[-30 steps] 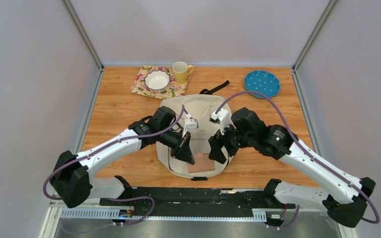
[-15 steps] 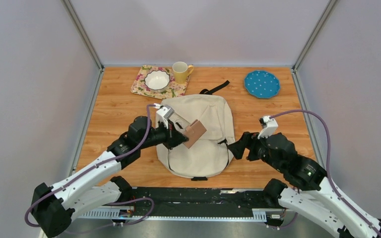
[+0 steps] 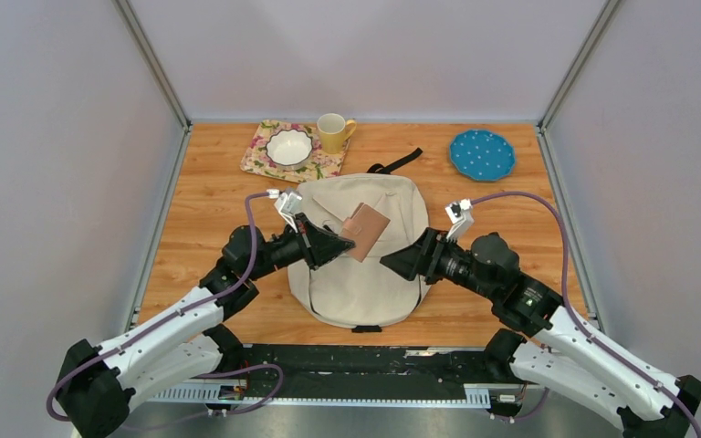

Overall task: Pack the student bag
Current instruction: Adjust the personal item.

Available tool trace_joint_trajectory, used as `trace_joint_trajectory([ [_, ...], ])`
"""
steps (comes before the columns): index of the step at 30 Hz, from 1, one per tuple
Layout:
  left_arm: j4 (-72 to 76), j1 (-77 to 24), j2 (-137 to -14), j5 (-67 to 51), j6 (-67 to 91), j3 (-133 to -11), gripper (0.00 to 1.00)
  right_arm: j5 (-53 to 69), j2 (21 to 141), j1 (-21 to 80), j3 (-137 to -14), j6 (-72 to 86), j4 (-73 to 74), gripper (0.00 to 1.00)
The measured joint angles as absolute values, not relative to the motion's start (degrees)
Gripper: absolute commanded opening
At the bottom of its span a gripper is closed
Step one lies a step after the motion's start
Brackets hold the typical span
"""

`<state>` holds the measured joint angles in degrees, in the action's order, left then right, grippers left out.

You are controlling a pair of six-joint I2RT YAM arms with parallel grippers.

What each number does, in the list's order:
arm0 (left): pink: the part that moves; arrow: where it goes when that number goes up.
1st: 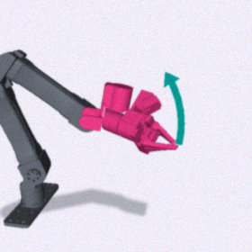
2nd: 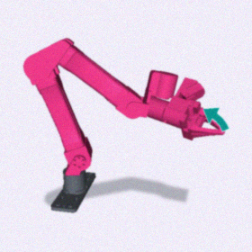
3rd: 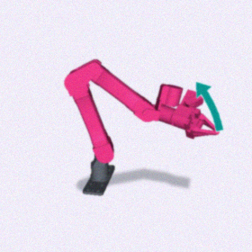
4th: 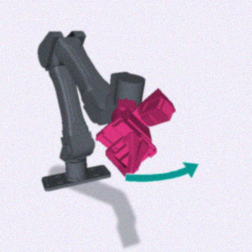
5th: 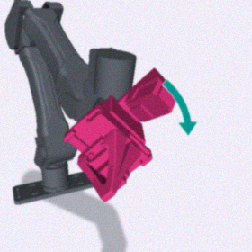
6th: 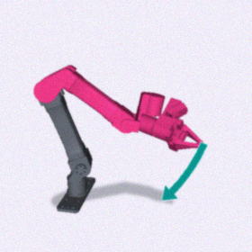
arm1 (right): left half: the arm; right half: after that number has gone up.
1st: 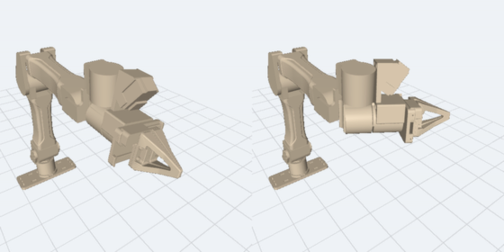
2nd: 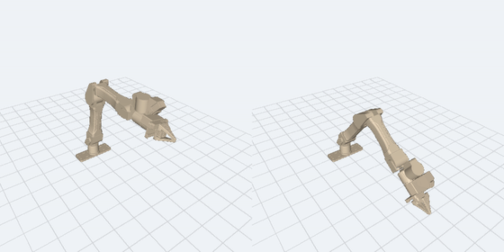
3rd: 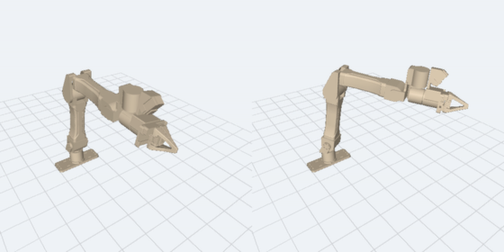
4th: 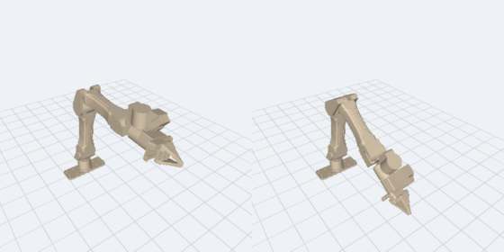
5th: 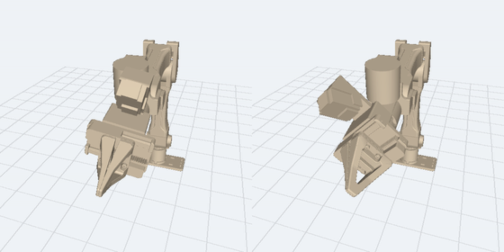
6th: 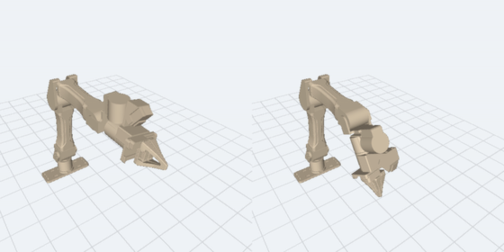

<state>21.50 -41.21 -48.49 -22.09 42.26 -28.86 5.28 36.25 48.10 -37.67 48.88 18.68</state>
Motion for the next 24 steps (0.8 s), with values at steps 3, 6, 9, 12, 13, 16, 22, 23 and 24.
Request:
trace_joint_trajectory([
  [3,24.6,-41.2,-49.2,-22.5,43.6,-27.6,0.00,7.7,37.0,48.6,-34.7,52.2,10.5,0.73],
  [6,29.5,-41.2,-51.5,-24.1,46.2,-26.0,0.00,7.2,37.1,48.7,-33.8,53.6,7.8,0.72],
  [9,33.8,-41.2,-53.2,-26.1,48.6,-25.1,0.00,5.1,37.2,48.7,-33.8,53.8,7.3,0.72],
  [12,37.4,-41.2,-54.0,-28.4,50.3,-24.8,0.00,3.5,38.0,48.7,-33.8,53.8,7.0,0.73],
  [13,38.6,-41.2,-54.2,-29.2,50.8,-24.8,0.00,3.2,38.2,48.7,-33.8,53.8,7.0,0.73],
  [16,41.3,-41.2,-55.0,-31.7,51.6,-24.8,0.00,2.2,38.6,48.7,-33.6,53.7,6.4,0.68],
  [22,45.7,-41.1,-58.0,-35.6,54.2,-24.8,0.00,2.7,38.3,48.7,-32.9,51.5,1.6,0.55],
  [23,46.4,-41.1,-58.5,-36.0,54.8,-24.7,0.00,3.2,38.3,48.7,-32.7,51.1,0.6,0.54],
  [24,47.5,-41.1,-59.0,-36.3,55.4,-24.6,0.00,3.7,38.3,48.7,-32.6,50.9,-0.4,0.54],
])
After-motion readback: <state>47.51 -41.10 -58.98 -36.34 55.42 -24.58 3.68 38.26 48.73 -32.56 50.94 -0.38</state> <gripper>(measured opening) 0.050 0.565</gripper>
